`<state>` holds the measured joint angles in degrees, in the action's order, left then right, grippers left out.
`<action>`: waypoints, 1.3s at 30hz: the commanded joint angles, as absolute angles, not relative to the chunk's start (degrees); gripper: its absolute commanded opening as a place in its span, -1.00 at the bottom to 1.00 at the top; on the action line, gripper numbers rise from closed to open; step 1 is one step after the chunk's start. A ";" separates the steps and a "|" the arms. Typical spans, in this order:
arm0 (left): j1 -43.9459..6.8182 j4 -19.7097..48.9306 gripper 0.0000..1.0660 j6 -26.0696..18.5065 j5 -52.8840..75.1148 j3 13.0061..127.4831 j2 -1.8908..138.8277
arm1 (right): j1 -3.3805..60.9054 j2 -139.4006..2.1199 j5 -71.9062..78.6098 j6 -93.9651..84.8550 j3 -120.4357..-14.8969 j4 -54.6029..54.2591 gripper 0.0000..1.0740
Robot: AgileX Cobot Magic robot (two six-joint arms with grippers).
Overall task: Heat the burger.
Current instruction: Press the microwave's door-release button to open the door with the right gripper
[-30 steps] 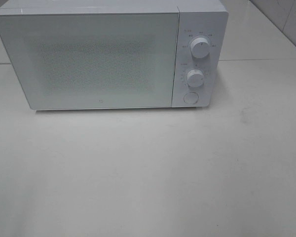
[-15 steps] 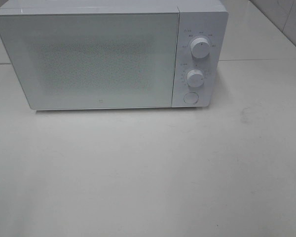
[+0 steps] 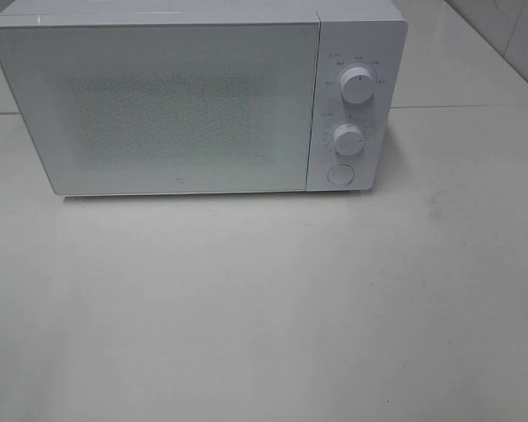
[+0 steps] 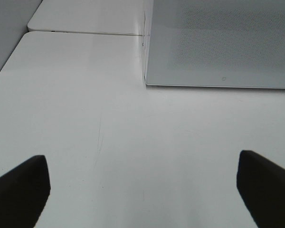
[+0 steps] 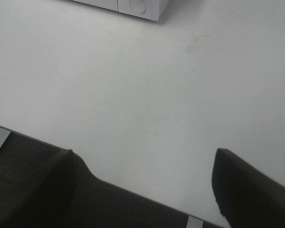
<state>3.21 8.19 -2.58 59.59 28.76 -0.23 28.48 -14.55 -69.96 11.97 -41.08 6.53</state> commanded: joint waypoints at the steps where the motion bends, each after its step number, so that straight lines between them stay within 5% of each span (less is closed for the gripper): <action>1: 3.32 8.42 0.89 -2.64 59.47 28.59 -1.49 | 28.07 -12.43 -73.57 12.72 -41.37 7.33 0.42; 10: 3.32 8.42 0.89 -2.64 59.47 28.59 -1.49 | 25.38 -4.13 -73.57 15.99 -40.39 10.77 0.42; 23: 3.32 8.42 0.89 -2.64 59.47 28.59 -1.43 | 12.66 1.72 -69.10 10.43 -32.72 7.22 0.42; 39: 3.32 8.42 0.89 -2.64 59.47 28.59 -1.43 | 9.40 1.72 -59.64 6.70 -29.22 5.39 0.42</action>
